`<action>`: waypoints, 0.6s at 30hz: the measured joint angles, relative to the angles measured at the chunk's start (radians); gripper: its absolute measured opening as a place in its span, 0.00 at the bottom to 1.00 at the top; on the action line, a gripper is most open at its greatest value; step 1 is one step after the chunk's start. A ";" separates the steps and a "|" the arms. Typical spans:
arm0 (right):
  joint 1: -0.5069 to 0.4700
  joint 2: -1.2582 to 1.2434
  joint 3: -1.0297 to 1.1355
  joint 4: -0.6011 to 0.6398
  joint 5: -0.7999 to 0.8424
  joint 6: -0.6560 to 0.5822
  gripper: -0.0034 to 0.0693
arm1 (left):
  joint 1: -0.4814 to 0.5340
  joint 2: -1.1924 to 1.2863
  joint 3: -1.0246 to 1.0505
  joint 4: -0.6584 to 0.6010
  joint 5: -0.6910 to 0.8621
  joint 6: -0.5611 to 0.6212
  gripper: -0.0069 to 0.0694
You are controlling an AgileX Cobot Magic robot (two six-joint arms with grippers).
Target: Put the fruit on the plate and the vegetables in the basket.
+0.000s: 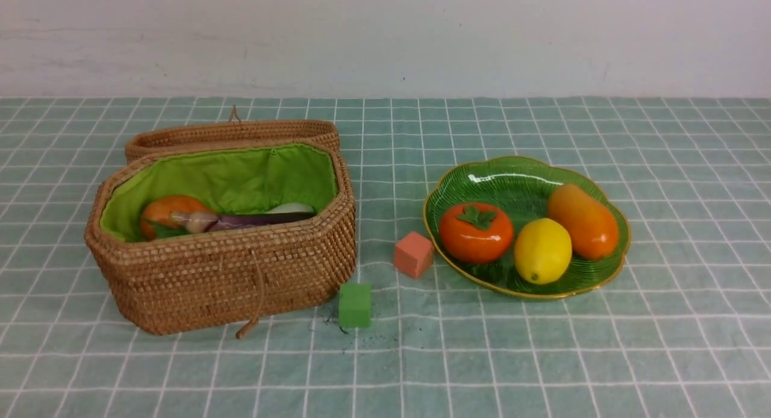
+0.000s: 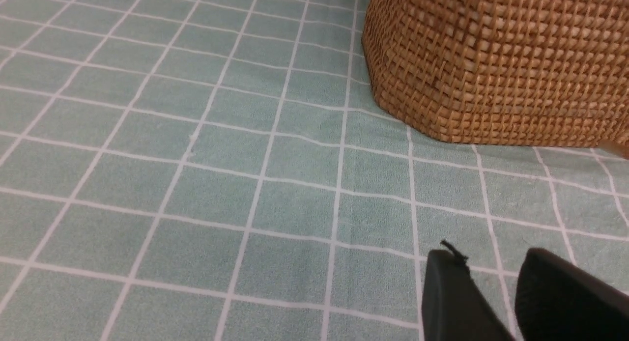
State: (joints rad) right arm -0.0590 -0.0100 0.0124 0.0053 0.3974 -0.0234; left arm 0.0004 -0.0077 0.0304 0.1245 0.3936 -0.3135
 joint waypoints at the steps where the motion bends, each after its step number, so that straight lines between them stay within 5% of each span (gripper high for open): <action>1: 0.000 0.000 0.000 0.000 -0.001 0.000 0.05 | 0.000 0.000 0.000 0.000 0.000 0.000 0.36; 18: 0.000 -0.001 0.001 0.001 -0.002 0.000 0.07 | 0.000 0.000 0.000 0.000 0.000 0.000 0.36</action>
State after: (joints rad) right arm -0.0590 -0.0111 0.0132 0.0062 0.3953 -0.0234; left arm 0.0000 -0.0077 0.0304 0.1245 0.3936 -0.3135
